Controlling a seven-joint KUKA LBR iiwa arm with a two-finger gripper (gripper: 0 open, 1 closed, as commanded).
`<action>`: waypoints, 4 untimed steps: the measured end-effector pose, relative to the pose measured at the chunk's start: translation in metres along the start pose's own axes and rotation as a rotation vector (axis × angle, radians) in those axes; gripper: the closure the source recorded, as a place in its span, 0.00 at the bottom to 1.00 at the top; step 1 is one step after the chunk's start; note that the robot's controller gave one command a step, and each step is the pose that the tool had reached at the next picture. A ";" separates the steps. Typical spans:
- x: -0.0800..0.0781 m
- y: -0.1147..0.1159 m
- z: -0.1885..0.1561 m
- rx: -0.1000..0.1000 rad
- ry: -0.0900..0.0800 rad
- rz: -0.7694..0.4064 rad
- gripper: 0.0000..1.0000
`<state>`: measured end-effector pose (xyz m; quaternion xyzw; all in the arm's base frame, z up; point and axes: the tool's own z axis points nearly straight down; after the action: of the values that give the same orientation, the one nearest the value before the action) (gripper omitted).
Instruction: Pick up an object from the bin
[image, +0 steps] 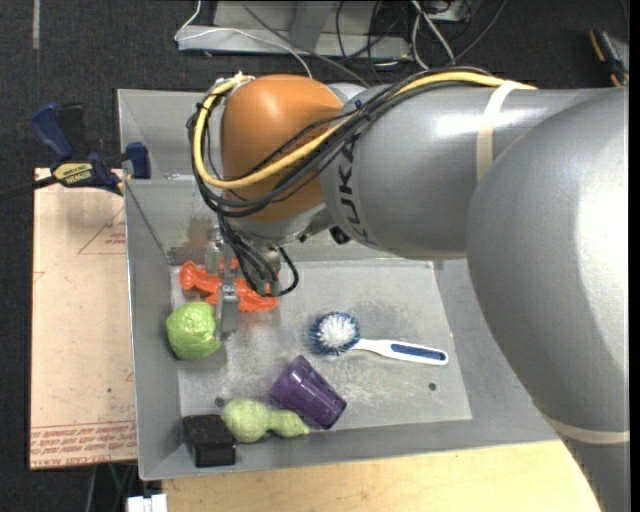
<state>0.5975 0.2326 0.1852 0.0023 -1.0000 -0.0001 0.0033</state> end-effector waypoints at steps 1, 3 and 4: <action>-0.002 -0.001 -0.005 -0.001 -0.008 0.005 0.00; -0.045 -0.043 0.115 -0.008 -0.013 0.193 0.00; -0.041 -0.037 0.114 -0.004 -0.010 0.137 0.00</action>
Offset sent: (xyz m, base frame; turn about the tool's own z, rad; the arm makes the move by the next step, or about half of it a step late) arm 0.0389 -0.0360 -0.1152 0.1309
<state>0.6384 0.1956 0.0708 -0.0659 -0.9978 -0.0017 -0.0017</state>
